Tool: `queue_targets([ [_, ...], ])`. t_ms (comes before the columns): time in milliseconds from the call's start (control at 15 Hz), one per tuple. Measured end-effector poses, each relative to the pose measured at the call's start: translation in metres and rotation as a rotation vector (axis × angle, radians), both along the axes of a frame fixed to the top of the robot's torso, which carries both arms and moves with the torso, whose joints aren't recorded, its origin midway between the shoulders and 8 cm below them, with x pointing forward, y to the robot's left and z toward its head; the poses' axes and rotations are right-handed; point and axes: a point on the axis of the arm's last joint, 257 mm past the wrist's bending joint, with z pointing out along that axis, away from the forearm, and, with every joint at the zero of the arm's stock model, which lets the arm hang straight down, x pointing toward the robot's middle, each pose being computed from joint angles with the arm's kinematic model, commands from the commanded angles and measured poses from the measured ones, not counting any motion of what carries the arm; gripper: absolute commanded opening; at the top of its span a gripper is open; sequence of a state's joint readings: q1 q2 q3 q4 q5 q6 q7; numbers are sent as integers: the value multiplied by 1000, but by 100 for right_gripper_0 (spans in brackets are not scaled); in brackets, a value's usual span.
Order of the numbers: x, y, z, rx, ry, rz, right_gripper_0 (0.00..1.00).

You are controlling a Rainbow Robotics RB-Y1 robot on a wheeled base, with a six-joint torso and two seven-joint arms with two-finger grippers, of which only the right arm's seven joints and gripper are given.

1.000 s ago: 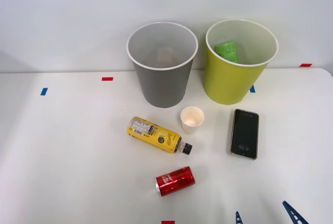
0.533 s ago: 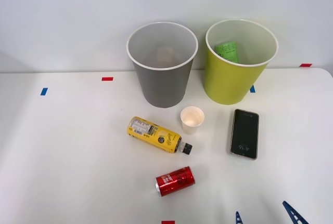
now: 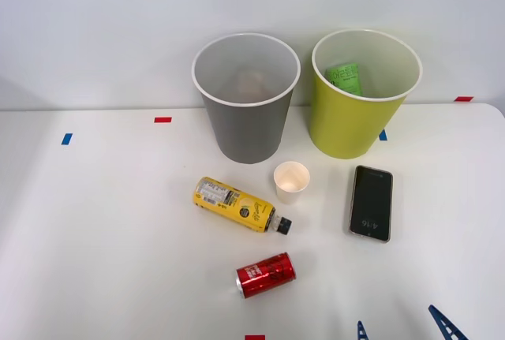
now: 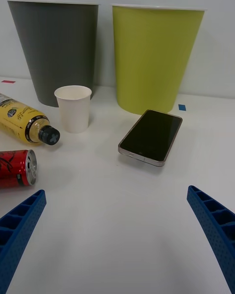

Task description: Put cans in the gray bin, plastic bottles in the light green bin

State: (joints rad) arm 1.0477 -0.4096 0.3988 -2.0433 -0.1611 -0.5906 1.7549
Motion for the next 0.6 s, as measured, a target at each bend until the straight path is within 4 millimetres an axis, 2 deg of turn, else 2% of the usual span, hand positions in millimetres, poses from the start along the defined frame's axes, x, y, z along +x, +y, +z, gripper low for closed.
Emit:
queue_targets([
  [333, 0, 0, -2, -1, 4, -1, 100],
  [400, -2, -3, -14, -8, 27, -5, 100],
  [467, -1, -4, -16, -14, 27, -6, 100],
  [600, 12, -3, -5, -51, -14, 26, 100],
])
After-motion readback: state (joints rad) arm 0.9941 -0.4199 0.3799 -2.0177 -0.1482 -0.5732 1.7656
